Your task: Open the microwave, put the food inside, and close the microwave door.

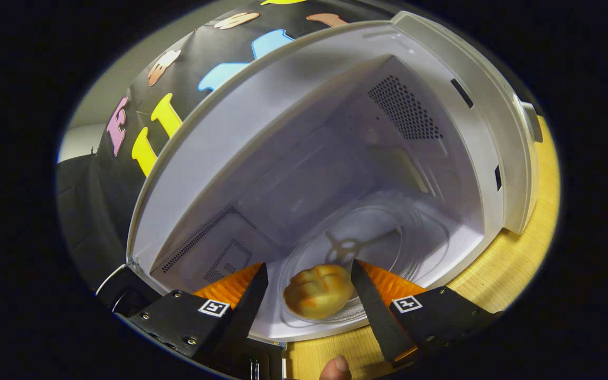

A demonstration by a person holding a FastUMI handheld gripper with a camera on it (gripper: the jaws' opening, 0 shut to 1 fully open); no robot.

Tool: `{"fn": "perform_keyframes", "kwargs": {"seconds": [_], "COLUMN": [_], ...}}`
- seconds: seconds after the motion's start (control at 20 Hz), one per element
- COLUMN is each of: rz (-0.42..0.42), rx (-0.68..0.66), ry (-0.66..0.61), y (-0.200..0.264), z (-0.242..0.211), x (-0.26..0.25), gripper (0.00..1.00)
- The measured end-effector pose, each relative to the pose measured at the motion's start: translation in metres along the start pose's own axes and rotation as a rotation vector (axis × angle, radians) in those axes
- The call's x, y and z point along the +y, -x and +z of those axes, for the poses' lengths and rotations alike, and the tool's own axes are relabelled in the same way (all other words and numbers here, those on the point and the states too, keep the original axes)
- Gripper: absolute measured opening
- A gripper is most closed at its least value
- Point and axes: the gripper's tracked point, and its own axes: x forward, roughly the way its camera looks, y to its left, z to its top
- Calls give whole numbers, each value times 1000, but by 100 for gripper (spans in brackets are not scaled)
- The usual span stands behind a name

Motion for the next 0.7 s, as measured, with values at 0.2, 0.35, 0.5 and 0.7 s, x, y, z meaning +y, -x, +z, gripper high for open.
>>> {"fn": "perform_keyframes", "kwargs": {"seconds": [0.2, 0.35, 0.5, 0.7], "rz": [12, 105, 195, 337], "rx": [-24, 29, 90, 126], "ry": [119, 85, 66, 105], "y": [26, 67, 117, 197], "z": [11, 8, 2, 1], "x": [9, 36, 59, 86], "gripper": [96, 96, 96, 96]}}
